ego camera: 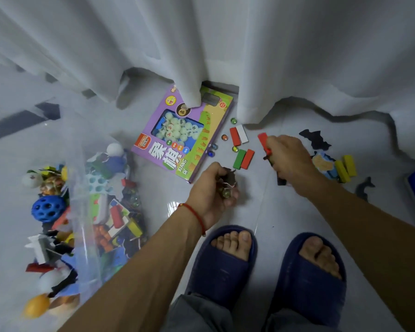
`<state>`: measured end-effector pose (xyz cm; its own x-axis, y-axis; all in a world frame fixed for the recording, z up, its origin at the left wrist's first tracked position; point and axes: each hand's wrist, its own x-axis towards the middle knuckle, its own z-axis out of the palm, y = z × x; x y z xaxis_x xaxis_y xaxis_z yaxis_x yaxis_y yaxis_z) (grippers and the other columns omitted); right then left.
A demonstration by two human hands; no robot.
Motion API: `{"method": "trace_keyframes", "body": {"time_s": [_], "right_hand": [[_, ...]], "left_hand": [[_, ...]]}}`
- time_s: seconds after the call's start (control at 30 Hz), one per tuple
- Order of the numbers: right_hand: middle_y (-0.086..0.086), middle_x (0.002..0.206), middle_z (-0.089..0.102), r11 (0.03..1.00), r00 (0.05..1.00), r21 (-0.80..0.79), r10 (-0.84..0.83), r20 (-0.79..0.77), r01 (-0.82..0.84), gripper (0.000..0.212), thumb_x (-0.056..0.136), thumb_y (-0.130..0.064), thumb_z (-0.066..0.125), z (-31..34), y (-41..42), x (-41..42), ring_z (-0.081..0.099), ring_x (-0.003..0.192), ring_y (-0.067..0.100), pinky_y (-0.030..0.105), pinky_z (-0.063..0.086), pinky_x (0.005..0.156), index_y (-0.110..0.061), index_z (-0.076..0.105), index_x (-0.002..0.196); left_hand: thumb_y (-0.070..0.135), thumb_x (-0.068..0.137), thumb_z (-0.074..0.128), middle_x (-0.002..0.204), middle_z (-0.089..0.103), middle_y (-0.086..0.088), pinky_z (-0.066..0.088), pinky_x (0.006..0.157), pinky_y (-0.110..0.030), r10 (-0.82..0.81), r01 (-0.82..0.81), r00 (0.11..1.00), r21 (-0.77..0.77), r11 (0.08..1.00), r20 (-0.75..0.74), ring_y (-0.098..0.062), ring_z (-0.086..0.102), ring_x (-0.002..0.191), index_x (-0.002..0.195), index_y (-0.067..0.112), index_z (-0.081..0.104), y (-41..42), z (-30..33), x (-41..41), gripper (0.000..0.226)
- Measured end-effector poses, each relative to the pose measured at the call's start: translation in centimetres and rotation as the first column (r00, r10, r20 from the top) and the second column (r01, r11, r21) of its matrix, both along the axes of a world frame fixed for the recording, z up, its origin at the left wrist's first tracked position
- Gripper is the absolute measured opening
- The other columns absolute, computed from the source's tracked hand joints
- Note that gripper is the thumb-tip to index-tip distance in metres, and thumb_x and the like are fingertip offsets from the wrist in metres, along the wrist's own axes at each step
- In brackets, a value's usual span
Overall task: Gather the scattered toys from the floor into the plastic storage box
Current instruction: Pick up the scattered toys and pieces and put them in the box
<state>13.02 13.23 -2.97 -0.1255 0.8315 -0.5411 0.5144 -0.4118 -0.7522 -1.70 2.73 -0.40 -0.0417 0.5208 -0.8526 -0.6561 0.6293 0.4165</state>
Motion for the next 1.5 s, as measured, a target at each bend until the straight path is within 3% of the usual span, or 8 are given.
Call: {"method": "trace_keyframes", "body": {"time_s": [0.1,0.2,0.57,0.77,0.87,1.07,1.2,1.5], "right_hand": [[0.006,0.061,0.045,0.861,0.811,-0.508,-0.278,-0.515,-0.027,0.026,0.096,-0.026,0.034,3.9,-2.7,3.0,0.037,0.041,0.012,0.020,0.024,0.034,-0.014,0.041,0.074],[0.014,0.063,0.052,0.861,0.814,-0.459,-0.100,-0.573,-0.218,0.023,0.100,-0.022,0.032,9.7,-4.9,3.3,0.036,0.036,0.011,0.017,0.024,0.028,-0.009,0.043,0.085],[0.011,0.082,0.066,0.583,0.613,-0.195,0.768,-0.185,-0.789,0.012,0.092,-0.016,0.062,30.1,-14.6,-16.7,0.054,0.067,0.019,0.025,0.041,0.049,-0.005,0.063,0.089],[0.018,0.107,0.064,0.651,0.680,-0.256,0.733,-0.035,-0.715,0.027,0.092,-0.014,0.066,29.1,-21.1,-23.1,0.070,0.082,0.028,0.031,0.061,0.056,0.003,0.057,0.111],[0.018,0.114,0.064,0.665,0.684,-0.280,0.728,0.038,-0.692,0.030,0.096,-0.022,0.060,29.2,-21.2,-22.3,0.074,0.080,0.029,0.022,0.050,0.037,-0.003,0.052,0.117],[0.019,0.108,0.070,0.788,0.790,-0.150,0.610,0.057,-0.597,0.028,0.092,-0.023,0.065,31.5,-12.3,-14.0,0.072,0.091,0.032,0.045,0.061,0.080,-0.002,0.067,0.111],[0.018,0.106,0.070,0.910,0.898,-0.026,0.412,0.153,-0.413,0.024,0.096,-0.021,0.061,30.2,-6.0,-4.3,0.069,0.081,0.028,0.038,0.058,0.072,-0.002,0.064,0.110],[0.002,0.119,0.064,0.686,0.468,-0.140,0.616,0.634,-0.714,0.025,0.093,-0.030,0.053,13.5,-1.5,7.3,0.058,0.100,0.020,0.033,0.048,0.085,-0.025,0.062,0.116]], "left_hand": [[0.021,0.084,0.048,0.069,0.057,-0.011,0.045,0.046,-0.021,0.097,-0.102,0.989,0.040,0.994,0.113,-0.020,0.052,0.058,0.066,0.008,0.060,-2.4,3.2,0.5,0.026],[0.020,0.086,0.048,0.073,0.061,-0.013,0.047,0.049,-0.022,0.056,-0.068,0.993,0.124,0.990,0.102,-0.022,0.057,0.062,0.073,0.005,0.063,-5.7,7.6,-0.4,0.025],[0.008,0.088,0.055,0.079,0.069,-0.017,0.058,0.062,-0.029,0.180,-0.118,0.847,0.154,0.981,-0.500,-0.027,0.066,0.068,0.084,-0.007,0.069,-22.4,19.0,-14.6,0.020],[0.012,0.088,0.059,0.105,0.066,-0.024,0.056,0.088,-0.053,0.121,-0.149,0.836,-0.008,0.989,-0.534,-0.036,0.066,0.090,0.102,-0.005,0.066,-27.4,19.3,-18.8,0.022],[0.020,0.085,0.062,0.117,0.064,-0.021,0.056,0.089,-0.051,0.071,-0.079,0.840,0.008,0.997,-0.538,-0.038,0.063,0.107,0.111,0.003,0.065,-27.4,20.3,-18.4,0.032],[0.012,0.092,0.053,0.101,0.065,-0.011,0.057,0.084,-0.044,0.058,0.083,0.741,0.177,0.981,-0.669,-0.022,0.061,0.088,0.110,0.015,0.066,-22.2,23.1,-13.4,0.022],[0.014,0.092,0.056,0.105,0.068,-0.007,0.057,0.082,-0.037,-0.046,0.263,0.759,0.241,0.934,-0.649,-0.019,0.063,0.093,0.105,0.018,0.069,-16.5,22.5,-7.6,0.019],[0.022,0.092,0.057,0.139,0.054,0.000,0.042,0.101,-0.029,-0.495,0.667,0.347,-0.161,0.728,-0.797,-0.018,0.052,0.123,0.135,0.018,0.055,-4.1,8.1,-1.0,0.043]]}}
